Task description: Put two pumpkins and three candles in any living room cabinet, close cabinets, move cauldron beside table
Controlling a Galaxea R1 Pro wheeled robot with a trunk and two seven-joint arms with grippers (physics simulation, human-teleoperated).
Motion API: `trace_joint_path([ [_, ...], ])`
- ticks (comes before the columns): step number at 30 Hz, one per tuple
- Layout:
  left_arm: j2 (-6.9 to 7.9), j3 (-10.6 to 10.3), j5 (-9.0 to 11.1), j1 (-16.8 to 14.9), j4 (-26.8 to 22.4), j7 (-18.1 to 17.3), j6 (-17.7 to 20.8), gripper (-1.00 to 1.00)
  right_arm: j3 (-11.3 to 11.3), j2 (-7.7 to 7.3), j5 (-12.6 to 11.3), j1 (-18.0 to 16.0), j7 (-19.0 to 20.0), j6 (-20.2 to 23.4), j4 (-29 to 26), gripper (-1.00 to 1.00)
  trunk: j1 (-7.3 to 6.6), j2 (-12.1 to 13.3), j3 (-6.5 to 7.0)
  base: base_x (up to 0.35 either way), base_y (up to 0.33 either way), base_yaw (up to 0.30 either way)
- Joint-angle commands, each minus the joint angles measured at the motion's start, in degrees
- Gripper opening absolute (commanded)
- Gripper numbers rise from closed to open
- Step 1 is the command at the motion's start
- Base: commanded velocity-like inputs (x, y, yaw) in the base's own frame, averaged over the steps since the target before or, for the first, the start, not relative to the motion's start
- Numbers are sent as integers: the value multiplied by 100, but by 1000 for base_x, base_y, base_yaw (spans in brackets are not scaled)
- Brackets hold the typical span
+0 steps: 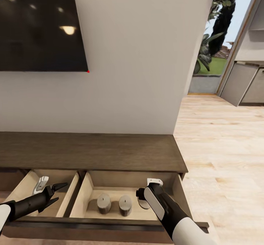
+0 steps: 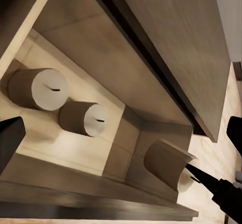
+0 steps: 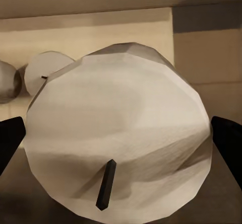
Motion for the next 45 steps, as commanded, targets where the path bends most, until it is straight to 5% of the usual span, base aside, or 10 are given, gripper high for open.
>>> trace_joint_path([
  [1,0,1,3,0,0,-3,1,100,0,0,0,0,-2,0,3,-100,0,0,0,32,0,0],
  [13,0,10,9,0,0,-17,-3,100,-8,0,-4,-310,-2,-14,583,-100,176,-321,-144,5,0,0],
  [30,0,11,9,0,0,-18,-3,100,-9,0,-9,-334,-2,-246,650,-100,549,-1003,-449,0,0,0],
  [45,0,11,2,0,0,-10,-3,100,-6,0,0,-334,-2,-246,675,-100,549,-1003,-449,91,0,0],
])
